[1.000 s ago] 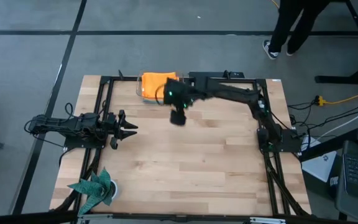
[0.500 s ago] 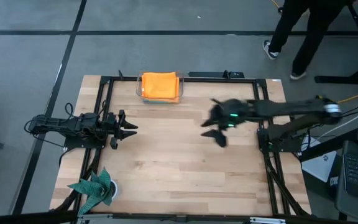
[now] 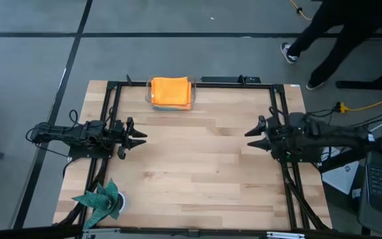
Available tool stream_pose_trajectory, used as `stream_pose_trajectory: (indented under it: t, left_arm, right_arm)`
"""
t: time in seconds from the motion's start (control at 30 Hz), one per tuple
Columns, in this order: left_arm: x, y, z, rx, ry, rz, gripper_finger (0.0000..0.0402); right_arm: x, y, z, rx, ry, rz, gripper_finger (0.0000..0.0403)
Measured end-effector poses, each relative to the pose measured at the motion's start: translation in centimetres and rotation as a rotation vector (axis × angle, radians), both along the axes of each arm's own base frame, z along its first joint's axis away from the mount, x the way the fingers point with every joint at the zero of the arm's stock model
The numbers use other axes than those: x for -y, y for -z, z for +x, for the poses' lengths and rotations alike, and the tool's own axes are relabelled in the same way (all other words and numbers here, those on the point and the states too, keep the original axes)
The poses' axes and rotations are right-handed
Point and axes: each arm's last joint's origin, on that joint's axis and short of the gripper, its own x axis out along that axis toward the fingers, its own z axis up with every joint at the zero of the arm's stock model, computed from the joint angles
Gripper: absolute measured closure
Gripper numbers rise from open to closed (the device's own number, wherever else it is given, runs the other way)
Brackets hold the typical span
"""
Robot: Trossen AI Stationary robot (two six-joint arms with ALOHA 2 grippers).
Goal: Fold microfiber towels
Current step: Return to Home Position
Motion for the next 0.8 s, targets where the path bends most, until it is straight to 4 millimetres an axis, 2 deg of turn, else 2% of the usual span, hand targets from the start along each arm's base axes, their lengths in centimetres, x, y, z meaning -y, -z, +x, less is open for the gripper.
stream_pose_trajectory:
  t: [0.3, 0.5, 0.8]
  left_arm:
    - [0.0, 0.0, 0.0, 0.000, 0.000, 0.000, 0.0289]
    - [0.0, 0.0, 0.0, 0.000, -0.001, 0.000, 0.0289]
    - [0.0, 0.0, 0.0, 0.000, 0.000, 0.000, 0.0289]
  right_arm:
    - [0.2, 5.2, -1.4, 0.185, 0.027, -0.014, 0.0178]
    - [0.2, 6.6, -1.3, 0.264, 0.027, -0.020, 0.0178]
    - [0.2, 6.7, -1.3, 0.245, 0.029, -0.018, 0.0178]
